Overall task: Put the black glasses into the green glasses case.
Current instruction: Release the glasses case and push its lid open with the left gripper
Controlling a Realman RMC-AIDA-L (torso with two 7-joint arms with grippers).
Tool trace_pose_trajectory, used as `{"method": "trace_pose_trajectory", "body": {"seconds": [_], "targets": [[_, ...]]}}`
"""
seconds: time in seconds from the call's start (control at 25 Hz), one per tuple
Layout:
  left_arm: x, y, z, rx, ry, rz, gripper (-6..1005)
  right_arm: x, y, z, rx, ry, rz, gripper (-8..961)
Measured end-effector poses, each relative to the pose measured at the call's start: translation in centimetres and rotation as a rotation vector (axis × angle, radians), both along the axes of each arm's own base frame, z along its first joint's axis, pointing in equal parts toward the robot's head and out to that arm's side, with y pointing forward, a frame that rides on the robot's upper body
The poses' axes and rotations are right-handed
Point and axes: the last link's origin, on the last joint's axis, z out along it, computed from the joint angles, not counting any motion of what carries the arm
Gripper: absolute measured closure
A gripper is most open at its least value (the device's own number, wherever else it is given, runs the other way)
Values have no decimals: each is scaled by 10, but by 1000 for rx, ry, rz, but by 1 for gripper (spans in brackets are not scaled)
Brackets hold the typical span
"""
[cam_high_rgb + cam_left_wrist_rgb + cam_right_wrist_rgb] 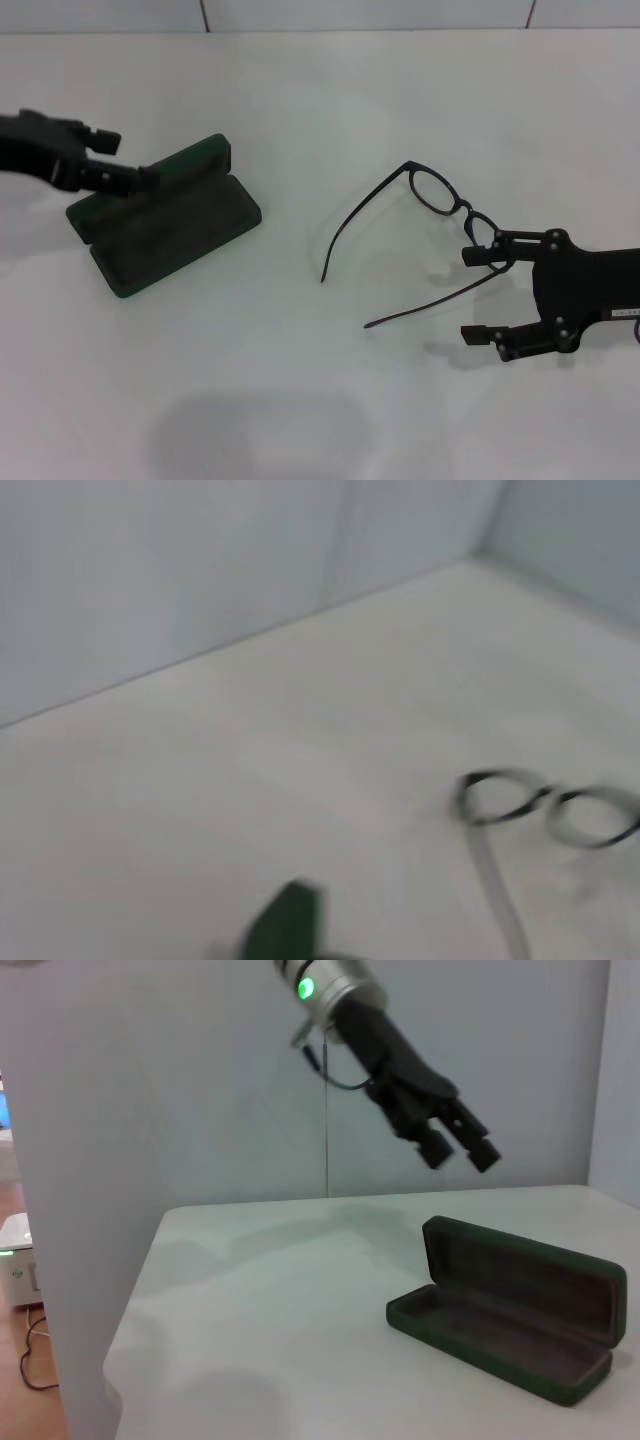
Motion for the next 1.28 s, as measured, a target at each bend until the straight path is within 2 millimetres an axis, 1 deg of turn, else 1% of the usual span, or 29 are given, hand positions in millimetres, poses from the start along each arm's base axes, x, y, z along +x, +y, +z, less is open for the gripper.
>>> {"method": "trace_pose_trajectory", "body": {"seconds": [0.16, 0.24, 0.32, 0.52, 0.68, 0.88, 1.28], "targets": [[14, 26, -3, -11, 181, 33, 124, -2, 1, -1, -2, 1, 5, 113], [21, 33, -9, -34, 242, 23, 124, -3, 1, -1, -3, 2, 8, 113], [28, 37, -19, -70, 313, 7, 124, -4, 2, -2, -2, 2, 11, 113], [32, 46, -42, -90, 446, -19, 125, -5, 3, -2, 3, -3, 13, 113], [34, 50, -54, -99, 490, -31, 152, -4, 2, -3, 1, -3, 12, 113], [32, 53, -56, -86, 507, -32, 197, -3, 1, -4, -1, -2, 7, 113], [32, 51, -59, -95, 522, -59, 419, -2, 1, -4, 0, -4, 2, 113]]}}
